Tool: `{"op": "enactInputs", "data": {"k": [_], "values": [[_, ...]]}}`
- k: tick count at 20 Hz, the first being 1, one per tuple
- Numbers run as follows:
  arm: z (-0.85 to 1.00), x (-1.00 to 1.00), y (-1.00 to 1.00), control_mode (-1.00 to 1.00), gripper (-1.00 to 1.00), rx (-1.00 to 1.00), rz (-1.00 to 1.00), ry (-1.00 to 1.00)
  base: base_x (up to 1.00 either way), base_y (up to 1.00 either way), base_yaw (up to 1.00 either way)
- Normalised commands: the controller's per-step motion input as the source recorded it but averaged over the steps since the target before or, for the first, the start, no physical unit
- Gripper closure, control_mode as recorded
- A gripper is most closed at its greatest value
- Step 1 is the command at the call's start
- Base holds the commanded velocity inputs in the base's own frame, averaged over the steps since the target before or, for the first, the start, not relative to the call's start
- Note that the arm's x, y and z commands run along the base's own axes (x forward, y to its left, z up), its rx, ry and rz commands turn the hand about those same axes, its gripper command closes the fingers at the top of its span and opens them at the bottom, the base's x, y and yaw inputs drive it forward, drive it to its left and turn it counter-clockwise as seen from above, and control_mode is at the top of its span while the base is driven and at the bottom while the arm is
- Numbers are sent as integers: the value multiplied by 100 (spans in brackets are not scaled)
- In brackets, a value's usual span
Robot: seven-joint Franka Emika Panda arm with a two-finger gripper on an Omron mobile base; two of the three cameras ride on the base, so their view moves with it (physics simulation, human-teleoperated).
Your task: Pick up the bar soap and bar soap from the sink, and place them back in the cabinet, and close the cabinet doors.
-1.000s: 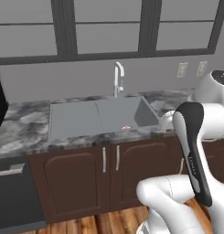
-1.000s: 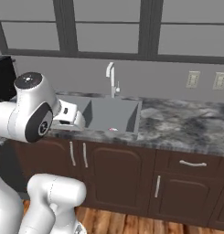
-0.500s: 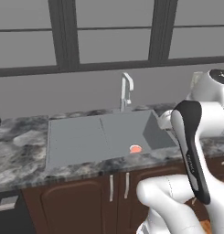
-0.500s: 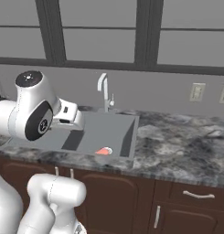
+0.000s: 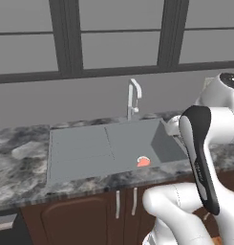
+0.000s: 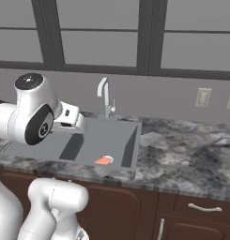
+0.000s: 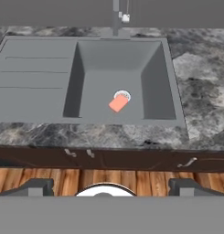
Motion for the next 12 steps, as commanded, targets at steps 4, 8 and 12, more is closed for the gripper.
{"op": "enactInputs", "data": {"k": [4,8,12], "values": [[0,0,0,100,-100,0,0,0,40,-19,0],[0,0,0,100,-100,0,0,0,32,-16,0],[0,0,0,100,-100,0,0,0,29,-18,-1]]}}
